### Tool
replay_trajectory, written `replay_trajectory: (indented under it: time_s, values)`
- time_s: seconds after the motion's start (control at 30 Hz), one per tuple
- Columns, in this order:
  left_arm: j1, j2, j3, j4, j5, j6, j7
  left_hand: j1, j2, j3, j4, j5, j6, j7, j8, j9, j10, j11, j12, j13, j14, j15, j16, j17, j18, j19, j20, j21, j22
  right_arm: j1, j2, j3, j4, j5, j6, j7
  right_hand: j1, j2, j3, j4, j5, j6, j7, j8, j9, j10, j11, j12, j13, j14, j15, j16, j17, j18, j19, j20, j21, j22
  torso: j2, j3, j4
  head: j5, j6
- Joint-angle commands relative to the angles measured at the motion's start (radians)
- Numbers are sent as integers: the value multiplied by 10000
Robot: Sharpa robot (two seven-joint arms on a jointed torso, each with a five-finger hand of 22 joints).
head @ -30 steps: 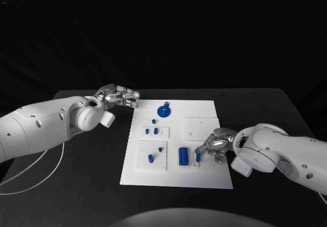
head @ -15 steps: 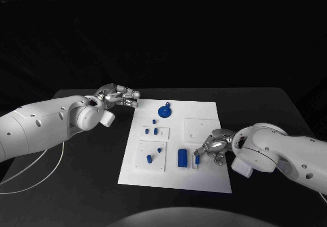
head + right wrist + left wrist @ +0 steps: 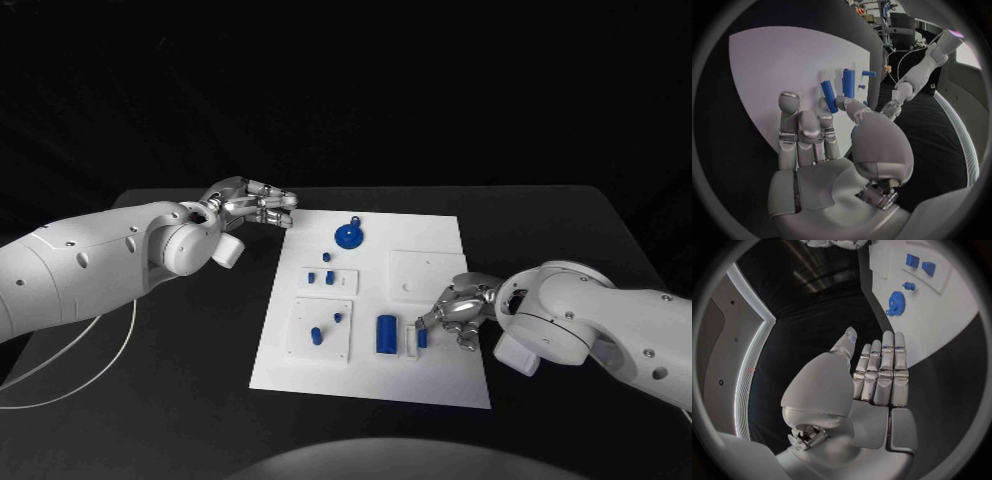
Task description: Assemble the parts on the task board
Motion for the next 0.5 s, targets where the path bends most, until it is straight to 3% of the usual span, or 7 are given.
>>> replay_trajectory:
  time_s: [0.03,0.5]
  values:
    - [-13,22,4,12,-20,147,41,10,65,-46,-8,5,-85,3,-19,-2,-37,8,47,16,-38,-20,-51,11,-42,66,-2,28,-10,18,-64,32,76,255,87,-9,14,130,2167,-2196,113,81,13,29,63,76,-88,-25,-5,9,-50,47,11,88,436,15,-8,217,-4,6,-7,-9,6]
    - [-13,62,-1,-13,-21,164,42,-1,56,-60,14,-12,-86,4,-19,-2,-35,7,47,16,-38,-19,-51,13,-43,61,0,49,-57,88,-90,40,103,1012,596,-290,5,129,2144,-2197,170,81,13,29,69,72,-86,-22,-3,8,-46,63,29,84,429,17,-14,235,0,-4,11,-49,-1]
